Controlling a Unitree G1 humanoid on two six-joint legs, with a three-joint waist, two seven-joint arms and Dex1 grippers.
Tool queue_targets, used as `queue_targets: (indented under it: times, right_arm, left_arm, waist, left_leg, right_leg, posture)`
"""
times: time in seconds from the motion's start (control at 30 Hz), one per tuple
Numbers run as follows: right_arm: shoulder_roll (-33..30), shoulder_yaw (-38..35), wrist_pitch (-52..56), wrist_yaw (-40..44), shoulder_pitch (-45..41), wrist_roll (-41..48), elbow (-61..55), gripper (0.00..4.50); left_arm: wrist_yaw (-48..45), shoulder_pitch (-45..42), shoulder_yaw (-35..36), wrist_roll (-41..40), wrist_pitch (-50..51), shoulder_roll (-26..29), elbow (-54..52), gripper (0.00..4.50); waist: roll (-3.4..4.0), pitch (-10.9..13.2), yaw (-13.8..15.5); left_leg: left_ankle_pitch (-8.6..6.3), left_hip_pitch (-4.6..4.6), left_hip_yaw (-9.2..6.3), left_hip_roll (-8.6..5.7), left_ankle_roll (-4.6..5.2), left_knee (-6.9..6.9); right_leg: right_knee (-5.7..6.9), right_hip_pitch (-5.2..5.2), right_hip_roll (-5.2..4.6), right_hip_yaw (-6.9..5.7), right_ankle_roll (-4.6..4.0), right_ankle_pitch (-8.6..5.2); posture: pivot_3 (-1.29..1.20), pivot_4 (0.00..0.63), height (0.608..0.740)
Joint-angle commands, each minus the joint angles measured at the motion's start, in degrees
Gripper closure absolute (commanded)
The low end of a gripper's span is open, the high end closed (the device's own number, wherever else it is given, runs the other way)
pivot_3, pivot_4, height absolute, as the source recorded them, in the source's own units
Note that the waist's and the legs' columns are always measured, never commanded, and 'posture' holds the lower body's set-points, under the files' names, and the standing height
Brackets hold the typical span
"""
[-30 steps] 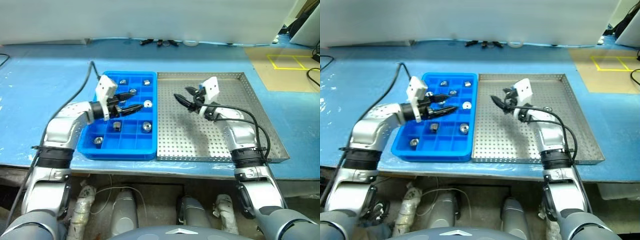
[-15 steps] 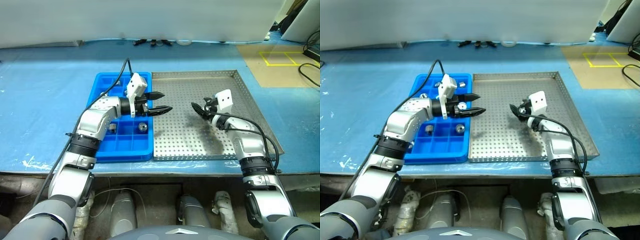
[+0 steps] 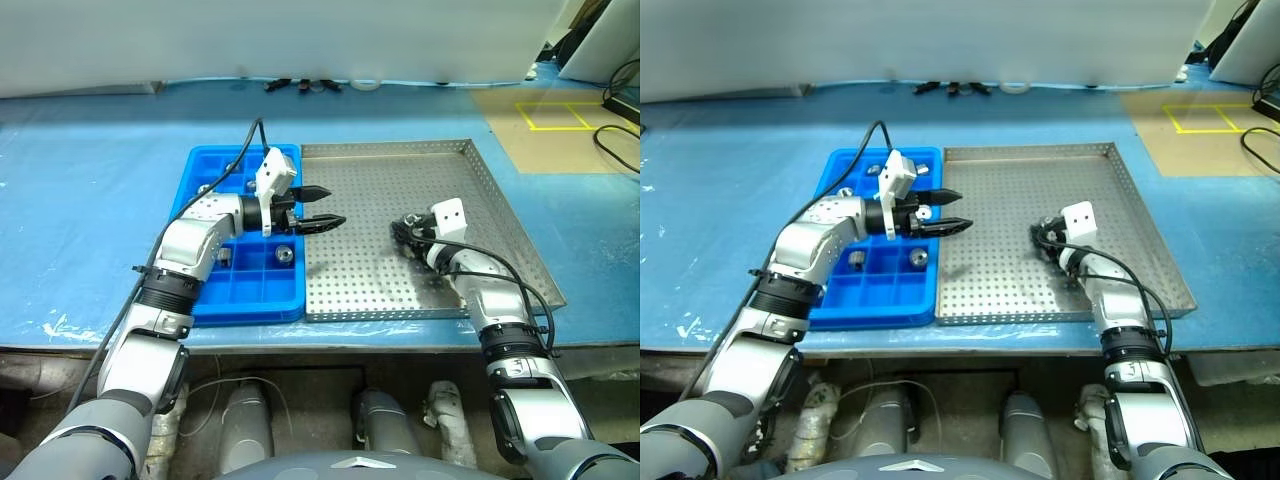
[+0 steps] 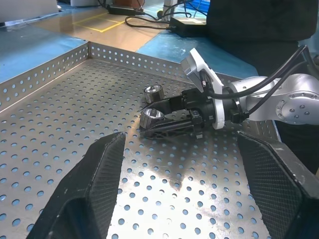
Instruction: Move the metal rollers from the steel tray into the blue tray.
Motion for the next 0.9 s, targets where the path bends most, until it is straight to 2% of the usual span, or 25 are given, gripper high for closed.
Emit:
queue_targets:
  times: [0.03, 0.27, 0.57, 0.9]
  right_arm:
    - [-0.1, -0.9, -1.7, 0.1, -0.2, 0.3, -1.0, 2.82]
    - [0.5, -0.1, -0.5, 0.2, -1.0, 0.1, -3.4, 2.82]
    - [6.5, 7.0, 7.0, 9.8, -6.1, 5.1, -16.4, 2.82]
    - [16.3, 13.2, 5.8, 16.6, -17.4, 4.4, -8.8, 2.82]
  left_arm:
    - [-0.4, -0.5, 0.2, -0.2, -0.1, 0.7, -2.7, 0.75]
    - [-0.2, 1.0, 1.7, -1.0, 1.3, 3.4, -5.3, 0.75]
    - [2.8, 7.2, 10.2, -2.7, 4.0, 12.7, -9.6, 0.75]
    - [9.2, 21.4, 20.0, -6.6, 9.1, 18.7, -23.1, 0.75]
  waist:
    - [0.0, 0.0, 0.0]
    - [0.0, 0.0, -0.1]
    - [0.03, 0.0, -0.4]
    - [0.03, 0.0, 2.6]
  left_leg:
    - [0.0, 0.0, 0.0, 0.0, 0.0, 0.01]
    - [-0.01, 0.0, 0.0, 0.02, 0.01, 0.0]
    - [0.02, 0.1, 0.0, 0.1, -0.04, -0.13]
    - [0.01, -0.06, -0.05, 0.09, -0.07, -0.22]
  right_leg:
    - [0.0, 0.01, 0.0, 0.0, 0.0, 0.0]
    - [-0.01, 0.0, 0.0, 0.0, 0.0, 0.0]
    - [0.01, -0.05, 0.07, -0.01, -0.01, -0.01]
    - [-0.04, -0.1, 0.0, -0.13, -0.05, -0.04]
  posture:
    - [-0.17, 0.15, 0.74]
    - [-0.16, 0.15, 0.74]
    - [-0.04, 0.15, 0.74]
    - [0.15, 0.15, 0.74]
